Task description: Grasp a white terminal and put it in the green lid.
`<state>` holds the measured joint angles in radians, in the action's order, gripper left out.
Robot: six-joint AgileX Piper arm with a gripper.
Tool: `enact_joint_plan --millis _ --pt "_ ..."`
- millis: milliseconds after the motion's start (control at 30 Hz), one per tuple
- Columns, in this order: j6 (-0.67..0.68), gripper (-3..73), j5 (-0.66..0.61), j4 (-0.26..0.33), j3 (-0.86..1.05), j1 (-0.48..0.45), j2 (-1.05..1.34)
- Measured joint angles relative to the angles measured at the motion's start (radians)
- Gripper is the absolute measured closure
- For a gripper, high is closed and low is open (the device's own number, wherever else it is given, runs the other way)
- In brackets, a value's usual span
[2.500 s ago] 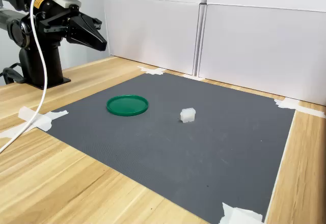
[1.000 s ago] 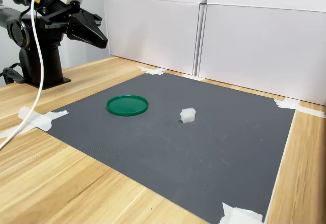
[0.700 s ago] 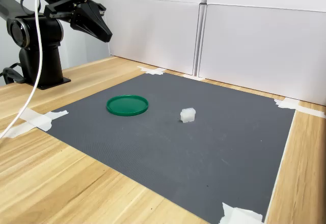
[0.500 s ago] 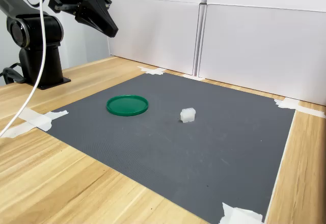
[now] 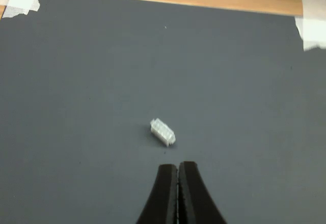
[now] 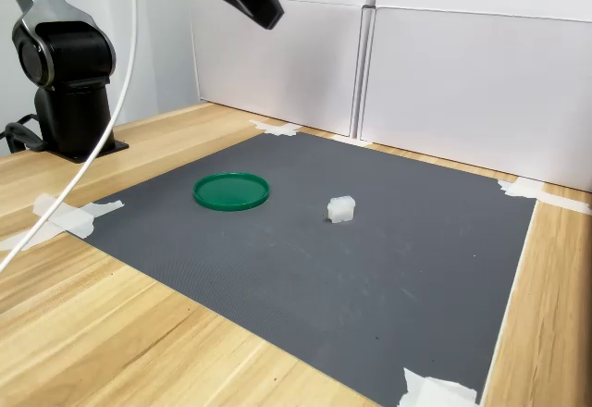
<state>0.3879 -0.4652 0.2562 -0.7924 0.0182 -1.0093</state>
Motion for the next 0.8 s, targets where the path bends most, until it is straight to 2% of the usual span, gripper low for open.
enact_joint_plan --millis 233,600,733,800 --pt "0.065 71.6 -0.13 0.034 -0.155 0.0 -0.138" --pt "0.423 70.5 -0.406 0.075 -0.337 0.0 -0.307" --pt "0.501 63.6 -0.43 0.075 -0.346 0.0 -0.33" --pt "0.519 56.3 -0.433 0.075 -0.346 0.0 -0.338"
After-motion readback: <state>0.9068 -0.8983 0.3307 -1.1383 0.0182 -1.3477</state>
